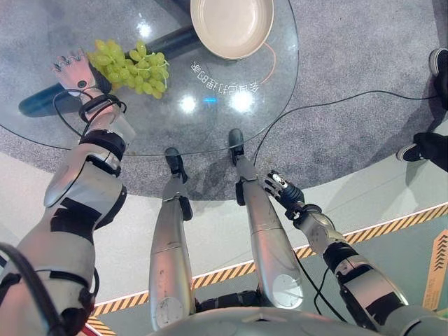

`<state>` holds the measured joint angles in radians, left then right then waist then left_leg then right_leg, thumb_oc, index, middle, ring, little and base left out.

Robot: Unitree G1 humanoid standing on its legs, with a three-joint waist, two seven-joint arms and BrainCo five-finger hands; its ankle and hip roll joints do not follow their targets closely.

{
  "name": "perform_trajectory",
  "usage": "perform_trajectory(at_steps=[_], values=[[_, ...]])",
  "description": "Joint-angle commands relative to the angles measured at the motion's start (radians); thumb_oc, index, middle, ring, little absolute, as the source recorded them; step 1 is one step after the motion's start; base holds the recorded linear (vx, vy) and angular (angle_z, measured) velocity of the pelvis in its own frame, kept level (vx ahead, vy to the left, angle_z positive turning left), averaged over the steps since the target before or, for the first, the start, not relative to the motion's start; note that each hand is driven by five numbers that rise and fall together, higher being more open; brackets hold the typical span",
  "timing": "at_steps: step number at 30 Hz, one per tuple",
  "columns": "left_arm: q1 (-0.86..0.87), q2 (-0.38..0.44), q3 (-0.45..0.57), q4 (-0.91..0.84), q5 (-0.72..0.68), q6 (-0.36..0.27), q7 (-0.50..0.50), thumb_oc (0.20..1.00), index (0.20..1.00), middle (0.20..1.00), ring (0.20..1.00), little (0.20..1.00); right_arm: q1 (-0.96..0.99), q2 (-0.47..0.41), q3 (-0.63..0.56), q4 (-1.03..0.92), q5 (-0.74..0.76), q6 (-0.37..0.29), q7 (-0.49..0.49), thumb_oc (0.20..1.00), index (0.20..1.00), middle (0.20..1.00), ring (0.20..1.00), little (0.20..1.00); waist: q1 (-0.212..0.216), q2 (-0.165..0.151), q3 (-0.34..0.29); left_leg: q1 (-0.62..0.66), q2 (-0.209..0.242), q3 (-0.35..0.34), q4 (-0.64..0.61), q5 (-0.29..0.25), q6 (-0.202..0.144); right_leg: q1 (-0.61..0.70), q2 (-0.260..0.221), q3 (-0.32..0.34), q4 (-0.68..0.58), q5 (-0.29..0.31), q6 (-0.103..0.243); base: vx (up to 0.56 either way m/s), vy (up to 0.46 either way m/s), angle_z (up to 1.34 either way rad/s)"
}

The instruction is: Pick up fruits into the plate

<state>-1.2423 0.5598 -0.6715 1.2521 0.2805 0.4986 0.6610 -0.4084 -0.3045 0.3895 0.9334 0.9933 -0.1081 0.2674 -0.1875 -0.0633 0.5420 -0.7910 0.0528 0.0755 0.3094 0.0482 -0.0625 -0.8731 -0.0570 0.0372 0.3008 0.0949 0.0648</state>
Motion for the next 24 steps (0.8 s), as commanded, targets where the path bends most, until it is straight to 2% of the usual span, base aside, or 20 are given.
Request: perform_trajectory(at_steps=[1, 20, 24], values=[[0.0, 0.037, 0.017, 0.043, 0.05, 0.002, -0.003, 0.2, 0.2, 0.2, 0.2, 0.2, 0.077, 0.015, 0.028, -0.063, 0.024, -0.011, 0.001, 1.0, 1.0, 1.0, 1.0, 1.0, 0.002, -0.026, -0.022, -0.005, -0.091, -0.056, 0.026, -0.071, 0.049, -0.018, 0.12, -0.027, 0.082, -0.073, -0.051, 0.0, 0.0, 0.0], [0.024, 0.023, 0.01, 0.003, 0.068, 0.021, -0.025, 0.2, 0.2, 0.2, 0.2, 0.2, 0.101, 0.013, 0.024, -0.084, 0.043, -0.021, 0.014, 1.0, 1.0, 1.0, 1.0, 1.0, 0.001, -0.028, -0.022, -0.016, -0.097, -0.059, 0.031, -0.072, 0.051, -0.033, 0.121, -0.028, 0.082, -0.065, -0.051, 0.0, 0.0, 0.0], [0.036, 0.026, 0.018, -0.008, 0.056, -0.002, -0.014, 0.2, 0.2, 0.2, 0.2, 0.2, 0.106, 0.013, 0.022, -0.085, 0.036, -0.026, 0.017, 1.0, 1.0, 1.0, 1.0, 1.0, 0.004, -0.023, -0.022, 0.002, -0.096, -0.06, 0.017, -0.068, 0.051, -0.017, 0.124, -0.028, 0.079, -0.067, -0.052, 0.0, 0.0, 0.0]])
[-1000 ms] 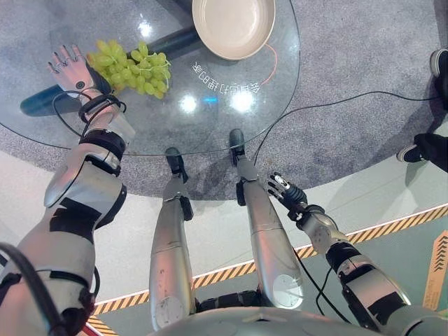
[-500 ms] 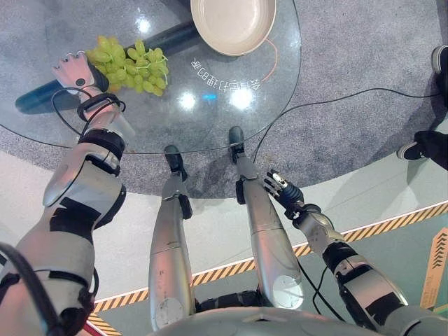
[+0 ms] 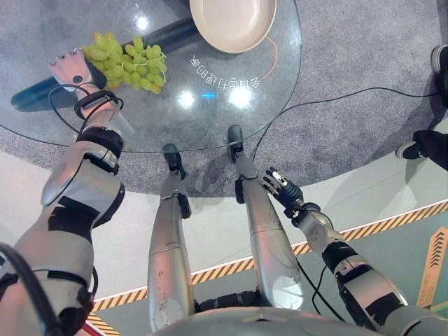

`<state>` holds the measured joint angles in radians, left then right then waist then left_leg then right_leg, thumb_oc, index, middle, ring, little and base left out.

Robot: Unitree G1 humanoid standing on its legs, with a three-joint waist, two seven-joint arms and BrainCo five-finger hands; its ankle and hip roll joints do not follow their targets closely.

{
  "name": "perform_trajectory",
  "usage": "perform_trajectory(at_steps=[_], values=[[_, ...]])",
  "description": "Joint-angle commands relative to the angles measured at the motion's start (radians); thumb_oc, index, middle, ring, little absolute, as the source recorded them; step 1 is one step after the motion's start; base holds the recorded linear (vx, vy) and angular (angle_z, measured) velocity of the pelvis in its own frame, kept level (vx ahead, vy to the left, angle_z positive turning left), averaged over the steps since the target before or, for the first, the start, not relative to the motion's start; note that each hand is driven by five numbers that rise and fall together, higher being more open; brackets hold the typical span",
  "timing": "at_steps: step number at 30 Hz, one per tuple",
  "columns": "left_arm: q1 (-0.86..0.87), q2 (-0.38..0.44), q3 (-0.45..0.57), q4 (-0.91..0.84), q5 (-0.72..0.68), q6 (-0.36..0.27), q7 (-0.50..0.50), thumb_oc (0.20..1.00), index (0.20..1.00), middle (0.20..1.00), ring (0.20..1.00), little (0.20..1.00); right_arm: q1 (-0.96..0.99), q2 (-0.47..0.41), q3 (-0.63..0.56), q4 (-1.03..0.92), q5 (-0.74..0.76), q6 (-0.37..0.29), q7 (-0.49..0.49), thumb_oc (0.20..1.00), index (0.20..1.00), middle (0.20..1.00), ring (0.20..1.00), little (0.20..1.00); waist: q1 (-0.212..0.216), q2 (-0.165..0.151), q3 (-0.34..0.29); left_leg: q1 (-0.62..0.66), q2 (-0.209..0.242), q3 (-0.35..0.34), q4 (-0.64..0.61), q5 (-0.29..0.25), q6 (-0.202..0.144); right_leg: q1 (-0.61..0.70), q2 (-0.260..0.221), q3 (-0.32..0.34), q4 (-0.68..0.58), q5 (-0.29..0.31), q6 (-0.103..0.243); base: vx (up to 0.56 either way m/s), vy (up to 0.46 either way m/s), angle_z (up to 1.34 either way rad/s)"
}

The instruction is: Pick up fruits into the plate

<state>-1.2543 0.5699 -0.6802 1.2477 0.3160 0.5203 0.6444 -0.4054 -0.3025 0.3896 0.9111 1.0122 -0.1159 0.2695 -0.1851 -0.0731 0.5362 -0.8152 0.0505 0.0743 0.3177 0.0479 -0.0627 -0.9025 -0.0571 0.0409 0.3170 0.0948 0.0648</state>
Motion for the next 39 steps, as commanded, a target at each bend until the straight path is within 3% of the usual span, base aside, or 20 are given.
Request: perform_trajectory(at_steps=[1, 15, 21, 39], values=[[0.049, 0.017, 0.027, -0.006, 0.019, -0.028, 0.002, 0.2, 0.2, 0.2, 0.2, 0.2, 0.103, 0.011, 0.022, -0.062, 0.015, -0.019, 0.014, 1.0, 1.0, 1.0, 1.0, 1.0, 0.003, -0.012, -0.016, 0.032, -0.094, -0.059, 0.004, -0.066, 0.051, 0.017, 0.125, -0.032, 0.063, -0.068, -0.052, 0.0, 0.0, 0.0], [0.106, 0.059, 0.091, -0.098, -0.057, -0.132, 0.04, 0.2, 0.2, 0.2, 0.2, 0.2, 0.114, 0.008, -0.008, -0.063, -0.017, -0.006, -0.005, 1.0, 1.0, 1.0, 1.0, 1.0, 0.032, 0.037, -0.016, 0.181, -0.082, -0.069, -0.094, -0.033, 0.047, 0.146, 0.118, -0.035, 0.028, -0.087, -0.05, 0.0, 0.001, 0.0], [0.136, 0.074, 0.115, -0.177, -0.078, -0.148, 0.039, 0.2, 0.2, 0.2, 0.2, 0.2, 0.117, 0.008, -0.022, -0.067, -0.026, -0.001, -0.018, 1.0, 1.0, 1.0, 1.0, 1.0, 0.044, 0.053, -0.016, 0.218, -0.08, -0.069, -0.12, -0.028, 0.045, 0.184, 0.109, -0.045, 0.007, -0.089, -0.047, 0.0, 0.006, 0.02], [0.168, 0.068, 0.126, -0.214, -0.076, -0.158, 0.027, 0.2, 0.2, 0.2, 0.2, 0.2, 0.122, 0.006, -0.03, -0.051, -0.035, 0.005, -0.015, 1.0, 1.0, 1.0, 1.0, 1.0, 0.052, 0.053, -0.016, 0.248, -0.073, -0.062, -0.122, -0.028, 0.045, 0.219, 0.105, -0.054, 0.012, -0.103, -0.049, 0.0, 0.001, 0.0]])
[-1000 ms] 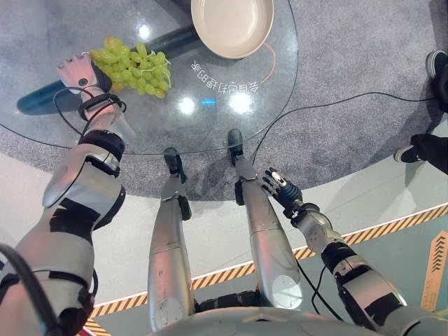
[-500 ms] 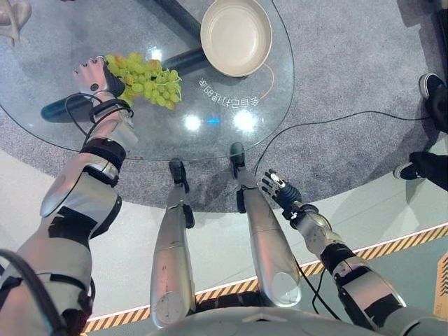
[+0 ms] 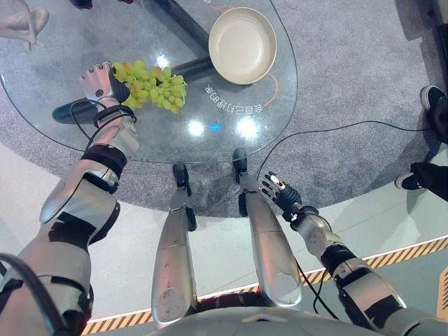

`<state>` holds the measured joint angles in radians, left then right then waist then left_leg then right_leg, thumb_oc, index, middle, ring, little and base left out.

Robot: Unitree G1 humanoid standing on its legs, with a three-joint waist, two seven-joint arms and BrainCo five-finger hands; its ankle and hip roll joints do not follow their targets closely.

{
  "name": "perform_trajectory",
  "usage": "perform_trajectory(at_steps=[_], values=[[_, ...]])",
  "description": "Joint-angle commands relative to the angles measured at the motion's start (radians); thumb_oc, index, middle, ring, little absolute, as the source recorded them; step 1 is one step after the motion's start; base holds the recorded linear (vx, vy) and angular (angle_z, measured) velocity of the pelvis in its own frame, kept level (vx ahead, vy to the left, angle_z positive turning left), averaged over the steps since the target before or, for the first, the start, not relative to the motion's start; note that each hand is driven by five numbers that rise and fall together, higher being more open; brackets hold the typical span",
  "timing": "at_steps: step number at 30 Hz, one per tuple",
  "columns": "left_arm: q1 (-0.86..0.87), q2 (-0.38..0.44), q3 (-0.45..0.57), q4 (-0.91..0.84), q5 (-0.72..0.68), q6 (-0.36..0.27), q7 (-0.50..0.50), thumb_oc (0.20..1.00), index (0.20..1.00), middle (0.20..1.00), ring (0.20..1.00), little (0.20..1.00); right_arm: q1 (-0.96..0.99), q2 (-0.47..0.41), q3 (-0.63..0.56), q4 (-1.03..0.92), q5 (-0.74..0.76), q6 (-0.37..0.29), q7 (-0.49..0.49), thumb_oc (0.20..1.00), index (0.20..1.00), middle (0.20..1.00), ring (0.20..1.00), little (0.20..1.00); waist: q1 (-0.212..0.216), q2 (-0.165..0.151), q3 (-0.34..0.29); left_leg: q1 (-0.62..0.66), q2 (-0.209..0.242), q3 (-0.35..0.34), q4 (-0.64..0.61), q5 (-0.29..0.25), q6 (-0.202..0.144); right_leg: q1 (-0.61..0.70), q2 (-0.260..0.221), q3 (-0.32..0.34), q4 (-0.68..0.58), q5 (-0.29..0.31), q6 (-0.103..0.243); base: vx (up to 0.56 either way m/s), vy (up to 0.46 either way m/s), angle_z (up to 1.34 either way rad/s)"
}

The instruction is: Pick up fruits into the plate

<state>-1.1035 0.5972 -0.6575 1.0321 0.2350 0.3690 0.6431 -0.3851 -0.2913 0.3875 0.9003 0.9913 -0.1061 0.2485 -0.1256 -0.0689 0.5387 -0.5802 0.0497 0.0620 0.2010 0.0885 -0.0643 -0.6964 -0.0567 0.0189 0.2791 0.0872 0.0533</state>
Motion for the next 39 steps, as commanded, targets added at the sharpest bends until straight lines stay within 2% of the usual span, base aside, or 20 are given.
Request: perform_trajectory(at_steps=[1, 8, 9, 10, 19, 30, 39], values=[[0.022, 0.042, 0.106, -0.004, 0.001, -0.014, 0.032, 0.2, 0.2, 0.2, 0.2, 0.2, 0.104, -0.007, -0.032, -0.036, -0.017, -0.005, 0.012, 1.0, 1.0, 1.0, 1.0, 1.0, -0.008, 0.049, -0.019, 0.021, -0.072, -0.05, -0.008, -0.069, 0.047, 0.021, 0.104, -0.031, 0.047, -0.096, -0.037, 0.0, 0.0, 0.0], [0.032, 0.05, 0.116, -0.026, -0.017, -0.029, 0.019, 0.2, 0.2, 0.2, 0.2, 0.2, 0.107, -0.009, -0.042, -0.036, -0.024, -0.005, 0.016, 1.0, 1.0, 1.0, 1.0, 1.0, -0.006, 0.056, -0.019, 0.045, -0.071, -0.051, -0.02, -0.063, 0.045, 0.046, 0.102, -0.033, 0.038, -0.094, -0.037, 0.0, 0.0, 0.0], [0.034, 0.048, 0.118, -0.029, -0.018, -0.024, 0.005, 0.325, 0.325, 0.325, 0.325, 0.325, 0.105, -0.01, -0.042, -0.038, -0.024, -0.003, 0.015, 1.0, 1.0, 1.0, 1.0, 1.0, -0.006, 0.057, -0.019, 0.046, -0.071, -0.052, -0.02, -0.063, 0.045, 0.047, 0.102, -0.034, 0.039, -0.095, -0.037, 0.0, 0.0, 0.0], [0.036, 0.048, 0.117, -0.032, -0.018, -0.018, -0.007, 1.0, 1.0, 1.0, 1.0, 1.0, 0.103, -0.01, -0.045, -0.042, -0.025, 0.0, 0.012, 1.0, 1.0, 1.0, 1.0, 1.0, -0.006, 0.059, -0.019, 0.045, -0.071, -0.052, -0.017, -0.063, 0.044, 0.046, 0.101, -0.035, 0.041, -0.096, -0.037, 0.0, 0.0, 0.0], [0.041, 0.038, 0.102, -0.025, 0.025, -0.007, -0.042, 1.0, 1.0, 1.0, 1.0, 1.0, 0.098, -0.007, -0.043, -0.044, -0.025, 0.006, 0.006, 1.0, 1.0, 1.0, 1.0, 1.0, -0.008, 0.059, -0.019, 0.031, -0.07, -0.044, -0.008, -0.067, 0.044, 0.036, 0.098, -0.034, 0.045, -0.099, -0.035, 0.0, 0.0, 0.0], [-0.008, 0.005, 0.051, 0.04, 0.054, 0.025, -0.067, 1.0, 1.0, 1.0, 1.0, 1.0, 0.088, -0.002, -0.017, -0.049, 0.004, -0.005, 0.004, 1.0, 1.0, 1.0, 1.0, 1.0, -0.031, 0.044, -0.019, -0.058, -0.078, -0.029, 0.03, -0.072, 0.048, -0.05, 0.109, -0.014, 0.052, -0.079, -0.038, 0.0, -0.007, -0.02], [-0.076, 0.002, -0.015, 0.077, 0.239, 0.074, -0.051, 1.0, 1.0, 1.0, 1.0, 1.0, 0.09, -0.005, 0.003, -0.061, 0.03, -0.015, 0.036, 1.0, 1.0, 1.0, 1.0, 1.0, -0.056, 0.034, -0.019, -0.116, -0.081, -0.014, 0.059, -0.077, 0.047, -0.108, 0.114, -0.007, 0.062, -0.066, -0.04, 0.01, -0.03, -0.05]])
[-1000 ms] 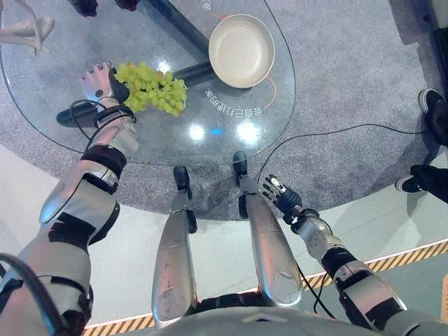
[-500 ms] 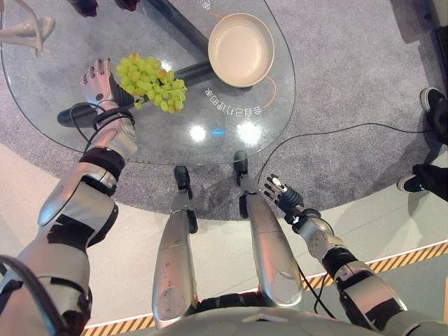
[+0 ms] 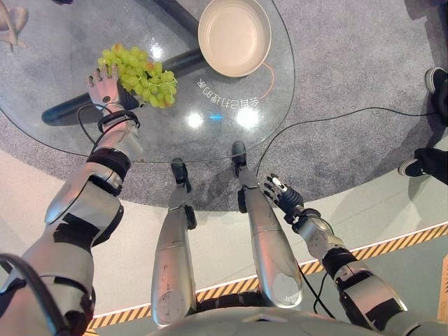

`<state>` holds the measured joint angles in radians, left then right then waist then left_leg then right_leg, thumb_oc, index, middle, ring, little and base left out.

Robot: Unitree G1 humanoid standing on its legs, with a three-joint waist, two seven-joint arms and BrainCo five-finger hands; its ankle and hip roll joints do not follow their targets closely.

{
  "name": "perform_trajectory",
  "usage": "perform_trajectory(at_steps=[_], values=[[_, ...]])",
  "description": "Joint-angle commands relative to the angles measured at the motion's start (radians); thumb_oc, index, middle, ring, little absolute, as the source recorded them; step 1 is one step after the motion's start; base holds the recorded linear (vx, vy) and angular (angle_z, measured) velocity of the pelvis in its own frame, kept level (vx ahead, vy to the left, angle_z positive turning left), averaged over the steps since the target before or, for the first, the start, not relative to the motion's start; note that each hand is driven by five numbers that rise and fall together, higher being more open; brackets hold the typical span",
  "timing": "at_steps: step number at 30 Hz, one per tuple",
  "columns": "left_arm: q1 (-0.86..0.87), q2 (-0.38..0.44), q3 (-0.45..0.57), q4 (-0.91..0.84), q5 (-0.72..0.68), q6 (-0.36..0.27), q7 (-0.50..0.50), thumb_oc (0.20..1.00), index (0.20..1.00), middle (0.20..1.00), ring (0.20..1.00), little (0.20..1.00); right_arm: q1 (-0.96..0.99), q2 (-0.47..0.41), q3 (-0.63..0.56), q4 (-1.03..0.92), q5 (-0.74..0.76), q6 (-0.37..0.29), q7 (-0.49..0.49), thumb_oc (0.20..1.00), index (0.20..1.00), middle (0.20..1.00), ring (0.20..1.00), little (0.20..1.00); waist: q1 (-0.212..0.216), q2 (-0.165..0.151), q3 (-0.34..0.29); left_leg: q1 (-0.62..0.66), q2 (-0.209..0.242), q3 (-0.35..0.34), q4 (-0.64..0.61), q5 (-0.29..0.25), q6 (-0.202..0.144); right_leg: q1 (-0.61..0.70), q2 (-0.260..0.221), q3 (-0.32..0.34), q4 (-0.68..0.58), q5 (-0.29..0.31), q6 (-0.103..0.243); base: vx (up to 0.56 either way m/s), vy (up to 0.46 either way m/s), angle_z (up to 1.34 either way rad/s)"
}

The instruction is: Pick up fruits into the plate

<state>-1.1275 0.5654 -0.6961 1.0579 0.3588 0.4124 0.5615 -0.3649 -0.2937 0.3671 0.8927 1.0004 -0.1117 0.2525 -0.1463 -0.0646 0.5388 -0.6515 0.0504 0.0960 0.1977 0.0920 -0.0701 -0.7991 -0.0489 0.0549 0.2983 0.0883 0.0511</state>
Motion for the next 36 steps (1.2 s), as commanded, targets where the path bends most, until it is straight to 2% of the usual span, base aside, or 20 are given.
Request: perform_trajectory(at_steps=[1, 4, 6, 9, 14, 19, 24, 25, 27, 29, 32, 33, 36], values=[[-0.066, 0.037, 0.01, 0.053, 0.141, 0.038, 0.031, 1.0, 1.0, 1.0, 1.0, 1.0, 0.072, -0.005, 0.024, -0.056, 0.023, -0.01, 0.037, 1.0, 1.0, 1.0, 1.0, 1.0, -0.038, 0.03, -0.019, -0.051, -0.083, -0.047, 0.067, -0.082, 0.052, -0.012, 0.105, -0.043, 0.044, -0.065, -0.038, 0.02, -0.028, -0.07], [-0.092, 0.043, -0.013, 0.057, 0.204, 0.055, 0.04, 1.0, 1.0, 1.0, 1.0, 1.0, 0.074, -0.007, 0.025, -0.062, 0.026, -0.013, 0.043, 1.0, 1.0, 1.0, 1.0, 1.0, -0.046, 0.03, -0.019, -0.067, -0.083, -0.042, 0.08, -0.087, 0.052, -0.029, 0.103, -0.043, 0.051, -0.063, -0.038, 0.02, -0.029, -0.05], [-0.12, 0.055, -0.048, 0.06, 0.306, 0.064, 0.037, 1.0, 1.0, 1.0, 1.0, 1.0, 0.081, -0.014, 0.024, -0.064, 0.035, -0.017, 0.061, 1.0, 1.0, 1.0, 1.0, 1.0, -0.052, 0.028, -0.019, -0.09, -0.083, -0.035, 0.096, -0.09, 0.051, -0.049, 0.102, -0.044, 0.056, -0.06, -0.039, 0.02, -0.049, -0.05], [-0.144, 0.062, -0.072, 0.052, 0.346, 0.091, 0.041, 1.0, 1.0, 1.0, 1.0, 1.0, 0.082, -0.014, 0.026, -0.06, 0.048, -0.023, 0.071, 1.0, 1.0, 1.0, 1.0, 1.0, -0.056, 0.028, -0.019, -0.102, -0.083, -0.032, 0.102, -0.093, 0.05, -0.062, 0.104, -0.043, 0.06, -0.058, -0.038, 0.02, -0.037, -0.03], [-0.186, 0.062, -0.111, 0.059, 0.417, 0.093, 0.001, 1.0, 1.0, 1.0, 1.0, 1.0, 0.087, -0.016, 0.025, -0.069, 0.064, -0.022, 0.08, 1.0, 1.0, 1.0, 1.0, 1.0, -0.065, 0.025, -0.019, -0.13, -0.085, -0.032, 0.123, -0.101, 0.052, -0.091, 0.108, -0.042, 0.082, -0.062, -0.04, 0.02, -0.033, -0.06], [-0.204, 0.055, -0.146, 0.071, 0.468, 0.066, -0.039, 1.0, 1.0, 1.0, 1.0, 1.0, 0.088, -0.015, 0.029, -0.081, 0.075, -0.023, 0.084, 1.0, 1.0, 1.0, 1.0, 1.0, -0.071, 0.021, -0.019, -0.153, -0.085, -0.03, 0.141, -0.108, 0.054, -0.116, 0.111, -0.043, 0.098, -0.064, -0.041, 0.02, -0.023, 0.0], [-0.225, 0.04, -0.191, 0.081, 0.527, -0.001, -0.154, 1.0, 1.0, 1.0, 1.0, 1.0, 0.083, -0.014, 0.032, -0.094, 0.082, -0.019, 0.086, 1.0, 1.0, 1.0, 1.0, 1.0, -0.08, 0.017, -0.019, -0.17, -0.084, -0.026, 0.155, -0.113, 0.054, -0.133, 0.111, -0.041, 0.103, -0.061, -0.04, 0.01, -0.009, -0.02], [-0.234, 0.035, -0.218, 0.083, 0.518, -0.062, -0.243, 1.0, 1.0, 1.0, 1.0, 1.0, 0.084, -0.014, 0.033, -0.106, 0.084, -0.02, 0.086, 1.0, 1.0, 1.0, 1.0, 1.0, -0.084, 0.015, -0.019, -0.176, -0.084, -0.025, 0.158, -0.115, 0.054, -0.14, 0.111, -0.042, 0.104, -0.06, -0.038, 0.0, 0.0, 0.0], [-0.232, 0.029, -0.252, 0.07, 0.506, -0.126, -0.352, 1.0, 1.0, 1.0, 1.0, 1.0, 0.084, -0.019, 0.032, -0.117, 0.088, -0.021, 0.088, 1.0, 1.0, 1.0, 1.0, 1.0, -0.088, 0.017, -0.019, -0.188, -0.086, -0.024, 0.166, -0.118, 0.054, -0.15, 0.111, -0.04, 0.103, -0.057, -0.039, 0.0, 0.0, 0.0], [-0.226, 0.029, -0.265, 0.057, 0.461, -0.131, -0.392, 1.0, 1.0, 1.0, 1.0, 1.0, 0.087, -0.019, 0.031, -0.127, 0.084, -0.02, 0.083, 1.0, 1.0, 1.0, 1.0, 1.0, -0.09, 0.019, -0.019, -0.191, -0.088, -0.023, 0.167, -0.12, 0.056, -0.155, 0.112, -0.039, 0.105, -0.058, -0.038, 0.0, 0.0, 0.0], [-0.232, 0.031, -0.283, 0.053, 0.396, -0.188, -0.461, 1.0, 1.0, 1.0, 1.0, 1.0, 0.093, -0.026, 0.028, -0.131, 0.078, -0.019, 0.088, 1.0, 1.0, 1.0, 1.0, 1.0, -0.095, 0.022, -0.019, -0.194, -0.087, -0.017, 0.172, -0.124, 0.057, -0.159, 0.112, -0.036, 0.109, -0.06, -0.038, 0.04, 0.024, -0.03], [-0.211, 0.03, -0.293, 0.037, 0.349, -0.223, -0.532, 1.0, 1.0, 1.0, 1.0, 1.0, 0.116, -0.031, 0.028, -0.144, 0.078, -0.011, 0.083, 1.0, 1.0, 1.0, 1.0, 1.0, -0.095, 0.029, -0.019, -0.164, -0.087, -0.028, 0.185, -0.164, 0.056, -0.129, 0.114, -0.035, 0.123, -0.098, -0.031, 0.09, 0.035, -0.07], [-0.192, 0.042, -0.296, 0.028, 0.274, -0.272, -0.566, 1.0, 1.0, 1.0, 1.0, 1.0, 0.124, -0.038, 0.022, -0.149, 0.075, -0.01, 0.087, 1.0, 1.0, 1.0, 1.0, 1.0, -0.095, 0.035, -0.019, -0.164, -0.089, -0.026, 0.185, -0.164, 0.057, -0.129, 0.113, -0.033, 0.121, -0.097, -0.032, 0.03, 0.013, -0.02]])
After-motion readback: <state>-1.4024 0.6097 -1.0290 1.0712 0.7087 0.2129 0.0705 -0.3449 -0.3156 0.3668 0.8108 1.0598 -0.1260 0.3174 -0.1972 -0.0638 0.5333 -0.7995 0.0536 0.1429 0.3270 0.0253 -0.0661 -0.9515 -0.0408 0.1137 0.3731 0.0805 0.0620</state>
